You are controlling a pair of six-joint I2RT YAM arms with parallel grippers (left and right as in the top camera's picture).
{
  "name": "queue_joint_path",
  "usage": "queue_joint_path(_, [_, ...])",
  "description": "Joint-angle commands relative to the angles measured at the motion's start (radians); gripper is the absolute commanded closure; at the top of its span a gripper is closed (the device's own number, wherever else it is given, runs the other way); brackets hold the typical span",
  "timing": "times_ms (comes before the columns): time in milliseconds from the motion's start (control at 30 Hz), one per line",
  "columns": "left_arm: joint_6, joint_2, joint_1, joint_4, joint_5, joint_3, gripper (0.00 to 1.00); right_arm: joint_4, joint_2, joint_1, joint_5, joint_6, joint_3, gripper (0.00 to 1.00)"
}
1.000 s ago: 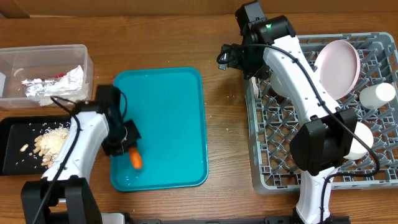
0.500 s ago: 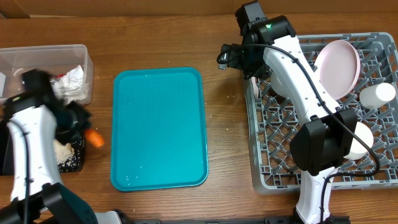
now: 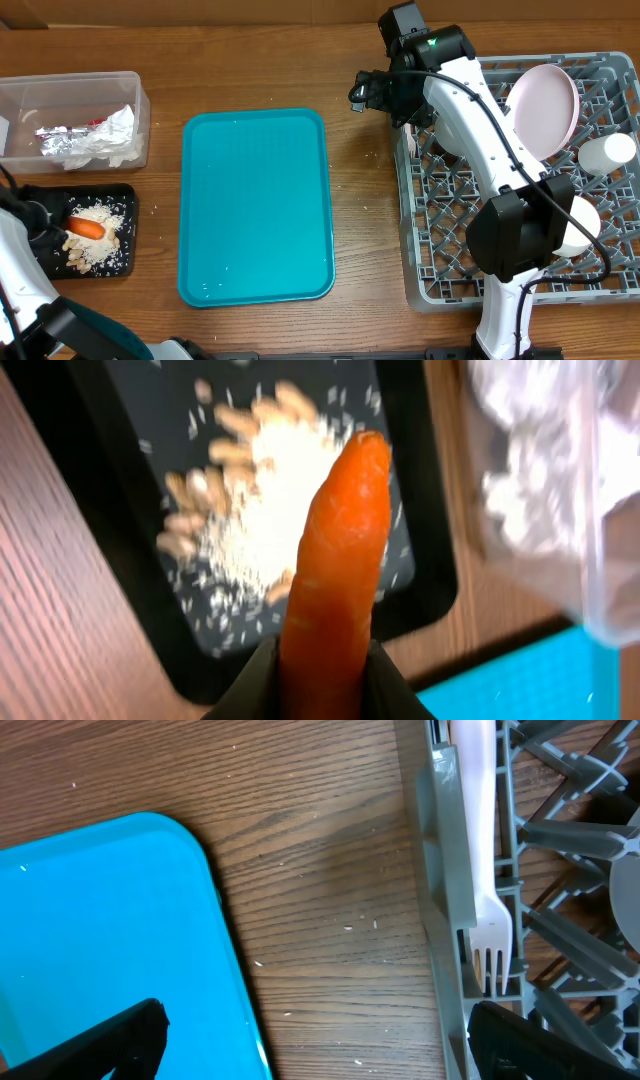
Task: Sort waste into correct bins and load items into the dishwasher rack
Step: 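Carry the carrot left and drop it on the black rice tray, then move the left gripper back over the teal tray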
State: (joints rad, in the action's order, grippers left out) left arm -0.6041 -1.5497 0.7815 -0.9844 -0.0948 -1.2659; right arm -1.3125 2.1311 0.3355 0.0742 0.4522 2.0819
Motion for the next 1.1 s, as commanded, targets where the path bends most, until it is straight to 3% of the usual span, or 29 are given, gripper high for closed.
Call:
queue_joint_path(0, [-0.033,-0.037,0.023,0.044,0.019,-0.019,0.88,0.002,-0.010,0.001,-0.003,0.005,0.012,0.00])
queue_joint_path(367, [-0.066,-0.208,0.028,0.142,0.020,-0.019,0.88,0.002,-0.010,0.001,-0.003,0.005,0.012,0.00])
queue_joint_path(567, [-0.074,-0.263,0.032,0.183,0.018,-0.019,0.81,0.002,-0.010,0.001,-0.003,0.005,0.012,0.00])
queue_joint_path(700, [-0.073,-0.272,0.032,0.198,0.020,-0.019,0.70,0.002,-0.010,0.001,-0.003,0.005,0.012,0.00])
queue_joint_path(800, [-0.073,-0.272,0.032,0.199,-0.002,-0.021,0.47,0.002,-0.010,0.001,-0.003,0.005,0.012,0.00])
queue_joint_path(867, [-0.068,-0.272,0.032,0.195,-0.040,-0.022,0.37,0.002,-0.010,0.001,-0.003,0.005,0.012,0.00])
queue_joint_path(967, [-0.041,-0.270,0.032,0.187,-0.089,-0.023,0.32,0.002,-0.010,0.001,-0.003,0.005,0.012,0.00])
queue_joint_path(1067, [-0.025,-0.265,0.032,0.136,-0.090,-0.047,0.33,0.002,-0.010,0.001,-0.003,0.005,0.012,0.00])
